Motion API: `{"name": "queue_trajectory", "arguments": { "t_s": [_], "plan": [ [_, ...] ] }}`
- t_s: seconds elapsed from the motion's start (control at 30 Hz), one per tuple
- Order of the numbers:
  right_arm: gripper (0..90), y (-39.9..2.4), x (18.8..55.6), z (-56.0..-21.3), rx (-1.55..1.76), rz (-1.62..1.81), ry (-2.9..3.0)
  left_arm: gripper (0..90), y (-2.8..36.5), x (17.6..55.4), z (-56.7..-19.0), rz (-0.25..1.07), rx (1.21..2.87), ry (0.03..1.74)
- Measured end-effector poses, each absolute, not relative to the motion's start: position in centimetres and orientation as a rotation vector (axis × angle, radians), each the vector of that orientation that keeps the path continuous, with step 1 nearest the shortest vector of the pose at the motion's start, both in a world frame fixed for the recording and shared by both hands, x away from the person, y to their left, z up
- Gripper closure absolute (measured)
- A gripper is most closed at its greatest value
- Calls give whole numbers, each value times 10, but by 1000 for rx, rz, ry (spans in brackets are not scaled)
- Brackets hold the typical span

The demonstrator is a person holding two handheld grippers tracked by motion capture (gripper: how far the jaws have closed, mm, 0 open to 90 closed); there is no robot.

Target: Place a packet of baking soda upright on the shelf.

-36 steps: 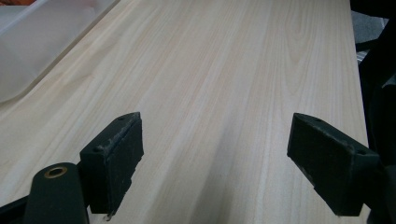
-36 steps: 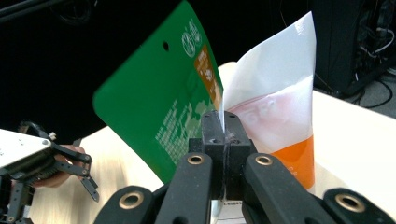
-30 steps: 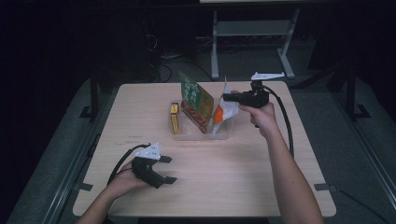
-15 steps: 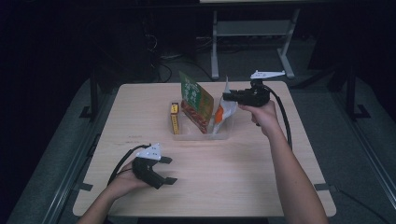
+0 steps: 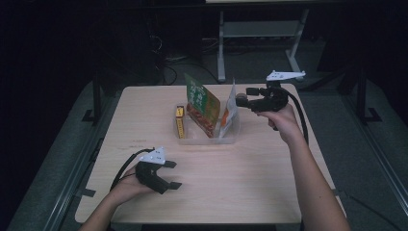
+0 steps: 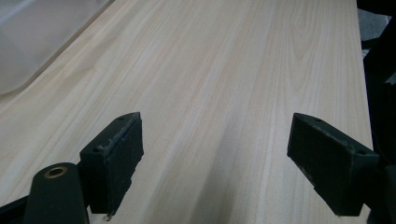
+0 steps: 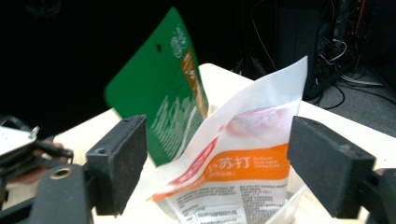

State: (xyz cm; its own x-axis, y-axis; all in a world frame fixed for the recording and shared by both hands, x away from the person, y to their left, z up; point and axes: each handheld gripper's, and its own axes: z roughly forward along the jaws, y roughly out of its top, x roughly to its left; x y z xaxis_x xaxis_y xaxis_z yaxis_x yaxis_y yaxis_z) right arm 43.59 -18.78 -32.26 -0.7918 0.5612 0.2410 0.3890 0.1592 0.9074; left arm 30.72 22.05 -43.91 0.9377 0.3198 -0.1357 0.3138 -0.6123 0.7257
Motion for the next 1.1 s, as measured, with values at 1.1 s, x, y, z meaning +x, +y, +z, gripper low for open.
{"name": "queue_trajectory", "arguments": {
  "t_s": [1.1],
  "plan": [
    [172, -188, 342, -380, 811, 1407, 2455, 178, 224, 306, -440, 45, 2286, 439]
  ]
}}
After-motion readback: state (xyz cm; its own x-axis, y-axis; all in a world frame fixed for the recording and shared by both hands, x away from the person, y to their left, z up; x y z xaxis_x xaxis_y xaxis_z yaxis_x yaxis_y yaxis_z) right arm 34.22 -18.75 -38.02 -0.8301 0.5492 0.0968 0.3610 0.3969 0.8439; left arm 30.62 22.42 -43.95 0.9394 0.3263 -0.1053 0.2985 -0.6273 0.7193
